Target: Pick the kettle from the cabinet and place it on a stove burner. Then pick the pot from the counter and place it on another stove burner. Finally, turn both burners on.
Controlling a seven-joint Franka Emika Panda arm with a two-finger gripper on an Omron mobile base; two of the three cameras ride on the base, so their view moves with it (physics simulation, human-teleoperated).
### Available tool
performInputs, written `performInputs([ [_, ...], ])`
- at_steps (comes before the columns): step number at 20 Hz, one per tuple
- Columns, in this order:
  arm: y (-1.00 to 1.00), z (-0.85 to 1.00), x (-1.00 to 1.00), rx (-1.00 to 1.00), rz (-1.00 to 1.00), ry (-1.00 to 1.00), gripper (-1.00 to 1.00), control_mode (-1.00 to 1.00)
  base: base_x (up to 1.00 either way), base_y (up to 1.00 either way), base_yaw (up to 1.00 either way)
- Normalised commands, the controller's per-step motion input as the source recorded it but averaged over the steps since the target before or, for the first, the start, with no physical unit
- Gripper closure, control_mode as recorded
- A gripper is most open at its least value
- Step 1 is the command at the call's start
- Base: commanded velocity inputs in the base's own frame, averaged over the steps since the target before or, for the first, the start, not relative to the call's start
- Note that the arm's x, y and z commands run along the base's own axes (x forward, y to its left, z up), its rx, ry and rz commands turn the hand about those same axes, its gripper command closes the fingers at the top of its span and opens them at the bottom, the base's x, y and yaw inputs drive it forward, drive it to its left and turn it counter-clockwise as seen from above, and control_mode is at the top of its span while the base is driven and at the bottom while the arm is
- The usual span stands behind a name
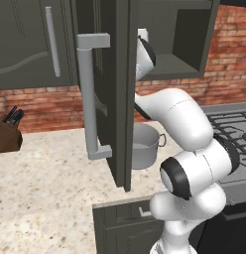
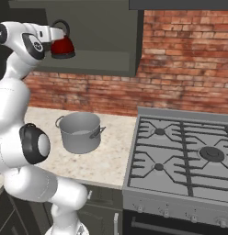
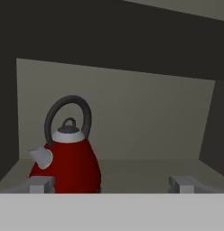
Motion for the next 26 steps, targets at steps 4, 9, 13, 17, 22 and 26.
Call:
performInputs([
  [4,0.24,0.05,0.23,0.00,0.00,0.00,-1.00,-1.00,0.00,0.00,0.00],
  [9,0.15,0.02,0.23,0.00,0.00,0.00,-1.00,-1.00,0.00,0.00,0.00],
  [13,0.03,0.03,0.17,0.00,0.00,0.00,-1.00,-1.00,0.00,0.00,0.00],
  [17,0.01,0.07,0.13,0.00,0.00,0.00,-1.00,-1.00,0.00,0.00,0.00],
  [22,0.00,0.07,0.10,0.00,0.00,0.00,-1.00,-1.00,0.00,0.00,0.00],
  [26,0.07,0.02,0.11,0.00,0.00,0.00,-1.00,-1.00,0.00,0.00,0.00],
])
